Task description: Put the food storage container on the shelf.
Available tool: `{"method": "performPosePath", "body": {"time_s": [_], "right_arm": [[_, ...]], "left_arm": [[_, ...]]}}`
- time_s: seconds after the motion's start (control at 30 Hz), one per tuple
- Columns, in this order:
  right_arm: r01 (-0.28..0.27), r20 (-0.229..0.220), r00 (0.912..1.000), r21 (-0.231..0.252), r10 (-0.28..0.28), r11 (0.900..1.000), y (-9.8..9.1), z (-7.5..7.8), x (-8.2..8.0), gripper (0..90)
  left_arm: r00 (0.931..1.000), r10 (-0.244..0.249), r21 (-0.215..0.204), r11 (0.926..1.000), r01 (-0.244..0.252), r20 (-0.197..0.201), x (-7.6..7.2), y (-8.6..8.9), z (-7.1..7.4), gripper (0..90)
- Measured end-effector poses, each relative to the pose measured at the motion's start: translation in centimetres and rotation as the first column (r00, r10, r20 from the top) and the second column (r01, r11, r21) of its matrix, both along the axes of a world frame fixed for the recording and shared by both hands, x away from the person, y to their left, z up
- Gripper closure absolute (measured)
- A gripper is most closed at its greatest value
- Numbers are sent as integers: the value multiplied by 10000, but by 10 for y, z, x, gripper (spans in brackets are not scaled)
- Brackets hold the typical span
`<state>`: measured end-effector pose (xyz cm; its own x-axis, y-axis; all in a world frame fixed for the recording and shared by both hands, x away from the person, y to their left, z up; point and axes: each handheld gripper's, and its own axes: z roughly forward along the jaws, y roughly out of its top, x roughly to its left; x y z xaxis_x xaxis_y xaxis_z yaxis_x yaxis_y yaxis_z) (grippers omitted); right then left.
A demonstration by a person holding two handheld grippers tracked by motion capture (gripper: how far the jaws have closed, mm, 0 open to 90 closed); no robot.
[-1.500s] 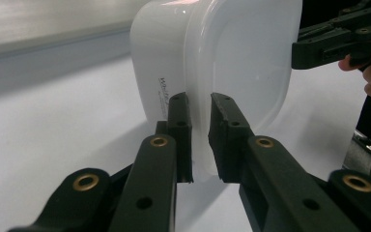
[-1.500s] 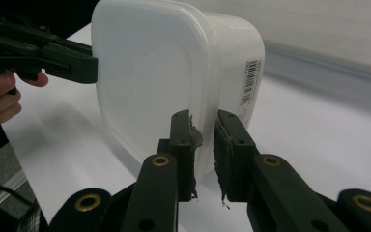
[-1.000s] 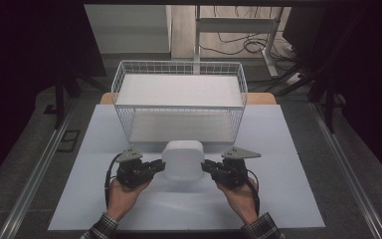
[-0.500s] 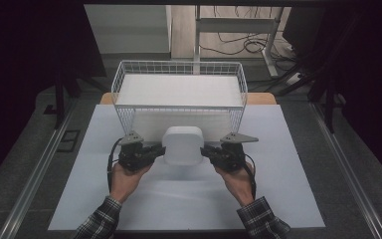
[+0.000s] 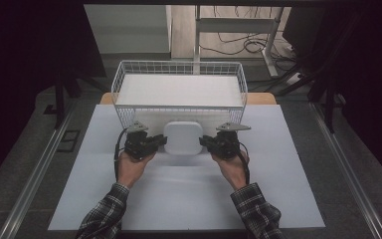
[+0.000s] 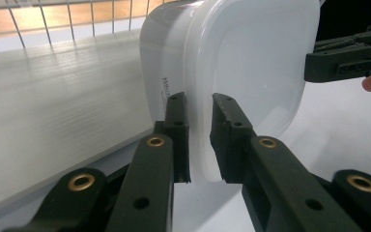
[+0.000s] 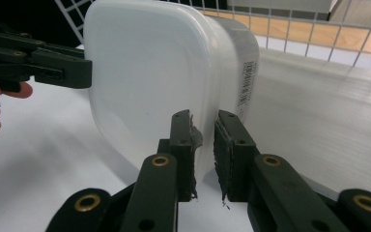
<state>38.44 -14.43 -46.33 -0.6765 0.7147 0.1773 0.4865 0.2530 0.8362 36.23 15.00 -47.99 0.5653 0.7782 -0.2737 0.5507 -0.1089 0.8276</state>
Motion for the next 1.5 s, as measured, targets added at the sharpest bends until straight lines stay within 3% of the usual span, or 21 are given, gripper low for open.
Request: {"method": "performPosePath", "body": {"time_s": [0.27,0.5,0.73,0.83,0.9,0.97,1.03,1.23,1.33,1.37,1.5], "right_arm": [[179,-217,9996,-163,-182,9997,-3,-11,10,774],[309,-257,9992,-180,-313,9994,-1,-17,17,765],[242,-225,9994,-132,-245,9996,0,-15,23,739],[330,-131,9994,-417,-336,9986,4,-14,26,695],[574,13,9984,-532,-574,9969,9,-15,29,664],[634,102,9980,-482,-629,9968,9,-14,30,693],[745,447,9964,-737,-714,9945,13,-13,31,699],[1261,930,9888,-1066,-1164,9863,20,-9,38,670],[1342,1110,9861,-964,-1234,9863,19,-6,36,678],[1202,1169,9871,-911,-1092,9886,16,-3,33,696],[947,1270,9883,-780,-843,9924,14,2,26,746]], "left_arm": [[9997,102,96,9999,-100,-209,10,-6,-11,780],[9997,196,80,9998,-195,-157,14,-7,-13,777],[9995,185,386,9991,-195,263,19,-9,-13,739],[9989,239,770,9967,-269,405,21,-14,-14,692],[9978,389,668,9969,-424,530,23,-13,-15,659],[9948,595,1056,9921,-681,824,24,-15,-14,664],[9920,689,1428,9862,-837,1057,26,-18,-12,664],[9811,1197,1798,9727,-1465,1519,32,-25,-8,603],[9807,1114,1497,9794,-1357,1605,27,-20,-3,554],[9808,961,1311,9842,-1191,1695,22,-17,1,520],[9818,760,973,9908,-939,1740,10,-14,5,443]]}}
